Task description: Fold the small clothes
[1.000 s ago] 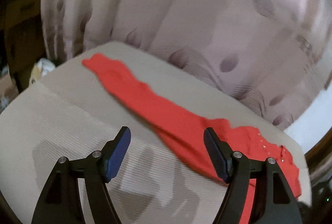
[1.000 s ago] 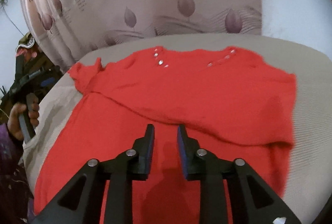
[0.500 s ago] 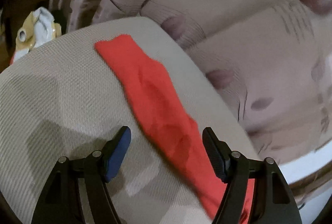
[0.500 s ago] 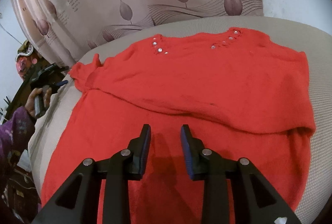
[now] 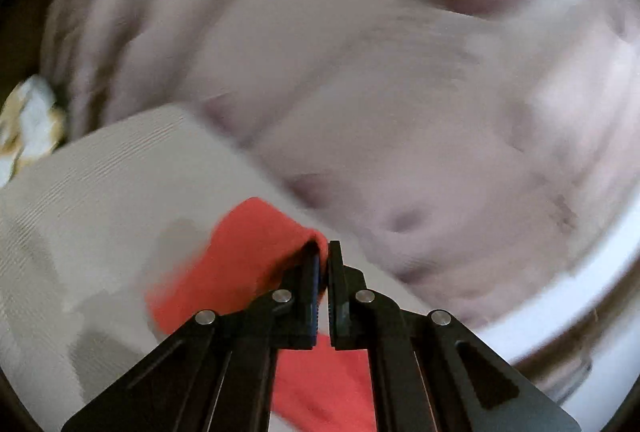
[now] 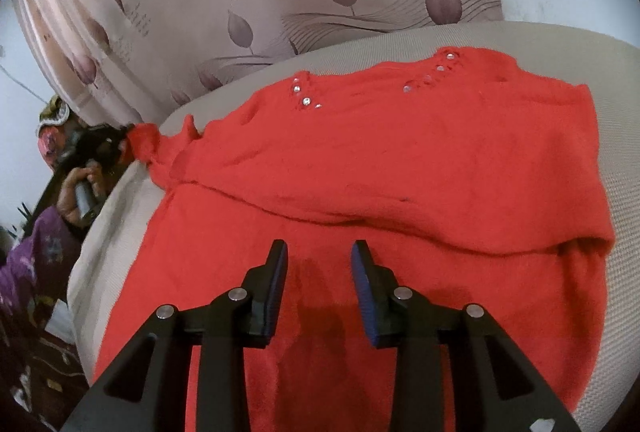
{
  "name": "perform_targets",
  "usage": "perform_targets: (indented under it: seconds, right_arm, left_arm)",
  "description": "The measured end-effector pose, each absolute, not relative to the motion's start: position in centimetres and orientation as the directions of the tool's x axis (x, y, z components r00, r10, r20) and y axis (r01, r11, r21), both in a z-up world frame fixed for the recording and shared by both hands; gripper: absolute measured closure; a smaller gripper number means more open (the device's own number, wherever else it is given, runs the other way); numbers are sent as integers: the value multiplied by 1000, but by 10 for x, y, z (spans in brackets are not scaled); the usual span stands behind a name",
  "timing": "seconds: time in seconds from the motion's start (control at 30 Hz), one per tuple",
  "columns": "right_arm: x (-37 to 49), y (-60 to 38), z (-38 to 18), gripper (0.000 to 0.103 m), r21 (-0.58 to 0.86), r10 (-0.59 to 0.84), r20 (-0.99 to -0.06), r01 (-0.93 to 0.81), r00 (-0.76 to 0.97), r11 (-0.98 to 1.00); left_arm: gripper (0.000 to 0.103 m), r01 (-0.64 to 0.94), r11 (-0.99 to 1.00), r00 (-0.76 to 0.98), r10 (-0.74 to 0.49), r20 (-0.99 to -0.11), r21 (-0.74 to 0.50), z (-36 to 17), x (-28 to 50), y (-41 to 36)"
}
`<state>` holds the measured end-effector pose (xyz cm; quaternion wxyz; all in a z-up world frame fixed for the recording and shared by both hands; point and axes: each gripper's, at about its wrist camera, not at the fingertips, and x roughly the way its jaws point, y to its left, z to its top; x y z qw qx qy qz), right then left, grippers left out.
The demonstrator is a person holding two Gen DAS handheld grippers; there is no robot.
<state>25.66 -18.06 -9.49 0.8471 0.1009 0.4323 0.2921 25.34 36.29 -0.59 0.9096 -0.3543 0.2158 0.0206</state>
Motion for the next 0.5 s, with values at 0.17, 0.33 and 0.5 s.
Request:
perform_targets:
  seconds: [0.17,0.33,0.5]
  right_arm:
    - [258,-192,-92,69,475,607,-632,-378,482,795]
    - [262,-213,-88,69,562,643,-569,-328,513,759]
    - [262,-231,-89,69,635,668,-508,-288,544,717]
  left_arm:
    - [100,46,829,898,-278,-340,-558,64,252,260]
    - [100,223,831,814,-447,-372,-510,77,269,143]
    - [99,356,834,709,-534,-460,-421,33,289,26]
